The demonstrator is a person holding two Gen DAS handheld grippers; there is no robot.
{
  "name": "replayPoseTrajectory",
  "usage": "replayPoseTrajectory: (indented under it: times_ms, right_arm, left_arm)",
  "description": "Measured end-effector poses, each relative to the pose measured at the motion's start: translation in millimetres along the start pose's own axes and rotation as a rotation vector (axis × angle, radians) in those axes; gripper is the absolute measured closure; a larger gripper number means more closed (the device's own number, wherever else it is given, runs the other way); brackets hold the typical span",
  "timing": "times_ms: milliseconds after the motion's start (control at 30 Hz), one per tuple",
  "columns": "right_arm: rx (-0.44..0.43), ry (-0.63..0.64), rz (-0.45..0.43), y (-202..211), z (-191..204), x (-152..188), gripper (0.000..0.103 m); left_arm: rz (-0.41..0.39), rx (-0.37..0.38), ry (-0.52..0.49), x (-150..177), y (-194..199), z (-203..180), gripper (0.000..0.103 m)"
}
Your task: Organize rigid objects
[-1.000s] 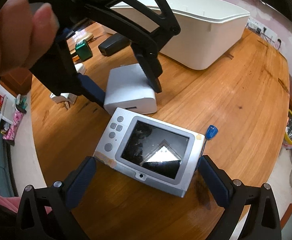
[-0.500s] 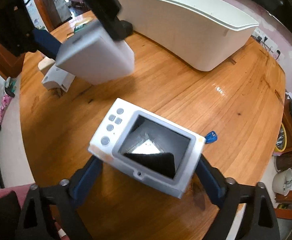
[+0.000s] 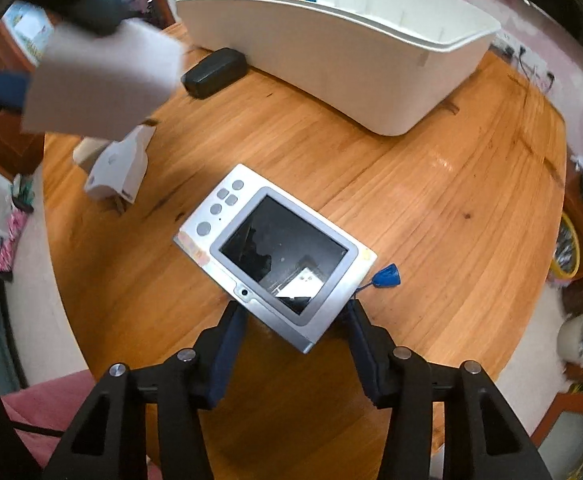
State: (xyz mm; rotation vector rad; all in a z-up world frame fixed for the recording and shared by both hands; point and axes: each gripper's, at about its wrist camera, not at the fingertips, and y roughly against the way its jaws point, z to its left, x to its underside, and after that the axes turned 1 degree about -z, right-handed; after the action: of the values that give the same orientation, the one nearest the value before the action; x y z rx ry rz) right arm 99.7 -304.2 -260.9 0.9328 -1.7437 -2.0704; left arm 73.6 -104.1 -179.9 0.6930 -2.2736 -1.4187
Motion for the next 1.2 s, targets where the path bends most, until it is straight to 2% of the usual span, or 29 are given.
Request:
replayPoseTrajectory:
  times_ms: [233,333,700,900,933,967,1200]
  right_arm:
    - [-0.006,-0.013,0.010,-0.6,4.7,-11.1,0.026]
    - [0.006,-0.018,0.019,-3.2,9.1,-16.6,0.021]
    - [-0.021,-0.217,0.072,-16.6,0.7,-42.5,0.019]
    - [-0.004,-0.301,0.094,-22.3,7.0,-44.0,0.009]
    - [-0.006,-0.316,0.094,-22.3,9.2,-41.5,0.003]
    - [-0.009,-0.331,0.096,-23.4,10.5,-42.7,0.000]
    - [0.027,-0.431,0.134,-34.5,15.8,-53.4,0.000]
  left_arm:
    - [0.012,0.003,-0.010,10.1,14.6,10.7,0.045]
    - [0.020,0.001,-0.028,13.3,19.4,13.7,0.045]
    - [0.060,-0.009,-0.159,3.6,29.7,6.4,0.045]
    - [0.086,-0.015,-0.263,-7.5,36.2,-2.8,0.045]
    - [0.090,-0.015,-0.276,-9.0,37.3,-3.5,0.045]
    - [0.096,-0.017,-0.293,-11.4,38.5,-4.0,0.045]
    - [0.119,-0.021,-0.379,-28.3,44.1,-8.2,0.045]
